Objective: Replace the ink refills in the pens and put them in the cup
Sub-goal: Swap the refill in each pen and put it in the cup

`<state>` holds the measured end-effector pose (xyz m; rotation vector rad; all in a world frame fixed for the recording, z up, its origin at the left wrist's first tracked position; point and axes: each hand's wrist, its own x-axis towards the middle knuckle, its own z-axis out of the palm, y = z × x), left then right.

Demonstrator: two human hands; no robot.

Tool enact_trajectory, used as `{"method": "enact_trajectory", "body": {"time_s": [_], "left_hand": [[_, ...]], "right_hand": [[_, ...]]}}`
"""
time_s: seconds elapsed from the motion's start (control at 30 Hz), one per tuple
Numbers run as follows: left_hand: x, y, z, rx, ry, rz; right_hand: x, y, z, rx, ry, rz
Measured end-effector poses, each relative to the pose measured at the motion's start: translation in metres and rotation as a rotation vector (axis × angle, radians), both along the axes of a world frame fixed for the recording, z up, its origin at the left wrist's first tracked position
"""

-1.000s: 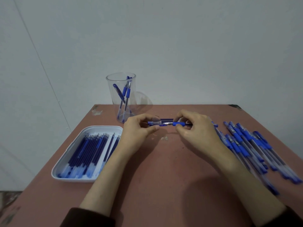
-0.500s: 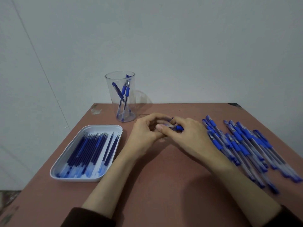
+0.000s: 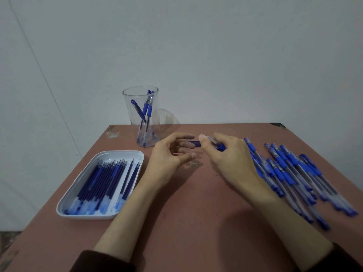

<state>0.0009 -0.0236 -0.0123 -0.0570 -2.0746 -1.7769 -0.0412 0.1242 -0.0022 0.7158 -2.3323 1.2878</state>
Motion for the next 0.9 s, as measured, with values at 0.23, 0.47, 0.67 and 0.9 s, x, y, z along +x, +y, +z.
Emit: {"method": "enact_trajectory", "body": {"time_s": [0.23,0.47,0.67,0.9], "left_hand": [[0.001,0.002,0.001,0.012,0.010,-0.021],[-0.002,-0.001,-0.004,-0.059,0.067,0.086],[-0.003,-0.011,0.006,-0.370,0.228,0.575],[-0.026,-0.066,0.043,-0.311,-0.063,0.700]], "right_hand": [[0.006,-0.001,0.002,0.095,0.050,-0.007],[0.003,-0.001,-0.001,0.082,0.045,-0.001],[-0.005,-0.007,0.003,0.089,0.066,0.175],[-0.023,-0.059,0.084,-0.208,0.024,0.345]]}}
